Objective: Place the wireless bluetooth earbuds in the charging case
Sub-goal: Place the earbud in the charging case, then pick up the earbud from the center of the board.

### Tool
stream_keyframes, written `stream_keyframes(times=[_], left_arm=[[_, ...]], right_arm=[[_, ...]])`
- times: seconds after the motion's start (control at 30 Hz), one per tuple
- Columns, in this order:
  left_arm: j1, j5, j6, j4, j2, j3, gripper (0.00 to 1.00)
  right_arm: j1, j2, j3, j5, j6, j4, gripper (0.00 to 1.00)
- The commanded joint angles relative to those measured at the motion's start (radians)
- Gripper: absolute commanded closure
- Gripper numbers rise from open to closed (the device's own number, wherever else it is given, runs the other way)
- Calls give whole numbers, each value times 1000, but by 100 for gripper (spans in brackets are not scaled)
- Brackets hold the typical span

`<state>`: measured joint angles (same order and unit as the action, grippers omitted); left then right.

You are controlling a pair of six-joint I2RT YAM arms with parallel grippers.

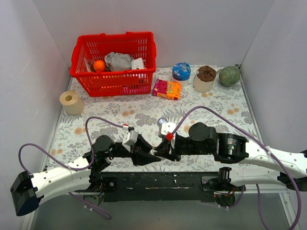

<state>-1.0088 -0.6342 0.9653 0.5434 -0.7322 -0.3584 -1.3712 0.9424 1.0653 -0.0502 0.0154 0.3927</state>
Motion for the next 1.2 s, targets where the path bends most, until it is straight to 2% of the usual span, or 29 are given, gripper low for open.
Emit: stream_keyframes(times=[0.0,0.13,0.3,0.4,0.5,0.53,0.63,0.7,0.83,0.87,0.97,1.0,1.17], left_arm=[[3,11,9,59,8,-30,100],[3,11,12,64,10,-21,100],[3,24,19,67,22,-4,100],[3,45,19,64,45,16,100],[4,70,19,69,74,41,100],[3,85,19,66,82,45,100],[4,113,30,53,126,67,100],[3,143,39,40,163,88,100],[4,221,41,-5,279,117,100],[3,237,38,-37,325,121,100],[3,307,26,-110,420,119,100],[3,338,23,-129,442,118,100],[3,402,16,-213,537,122,100]], right_arm=[[-8,4,19,46,-9,5,69],[-9,3,35,90,-9,3,64],[-8,-37,81,133,-57,-28,52],[-6,-105,117,220,-87,-69,49],[-6,-204,75,366,-106,-129,45],[-6,-244,53,459,-126,-138,45],[-6,-258,-37,588,-181,-106,45],[1,-232,-91,613,-215,-57,46],[53,-107,-203,534,-299,-83,52],[84,-84,-232,515,-330,-104,58],[151,2,-339,428,-354,-234,61],[170,27,-358,350,-356,-274,62],[231,292,-321,210,-344,-316,67]])
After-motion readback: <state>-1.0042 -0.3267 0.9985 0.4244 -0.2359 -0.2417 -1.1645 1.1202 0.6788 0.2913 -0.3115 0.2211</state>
